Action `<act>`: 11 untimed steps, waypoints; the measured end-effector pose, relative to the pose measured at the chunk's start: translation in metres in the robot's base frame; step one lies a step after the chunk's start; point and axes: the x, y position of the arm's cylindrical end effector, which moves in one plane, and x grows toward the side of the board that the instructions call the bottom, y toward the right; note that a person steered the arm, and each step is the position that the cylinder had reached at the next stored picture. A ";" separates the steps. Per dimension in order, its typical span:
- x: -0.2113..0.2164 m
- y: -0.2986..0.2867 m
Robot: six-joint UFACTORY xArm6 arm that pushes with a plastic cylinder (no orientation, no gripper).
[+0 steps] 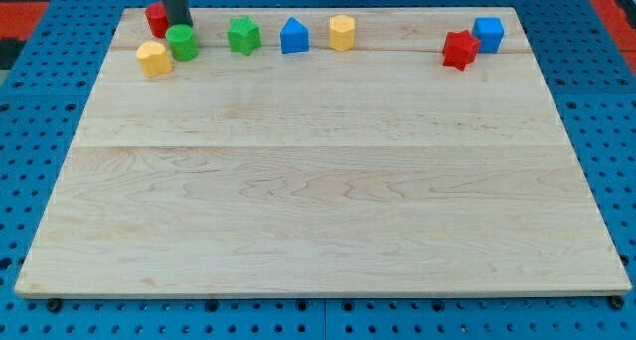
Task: Slightly push the red circle to the top left side
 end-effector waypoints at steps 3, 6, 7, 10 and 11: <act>-0.048 0.034; -0.049 -0.009; -0.048 -0.024; -0.047 -0.045; -0.047 -0.052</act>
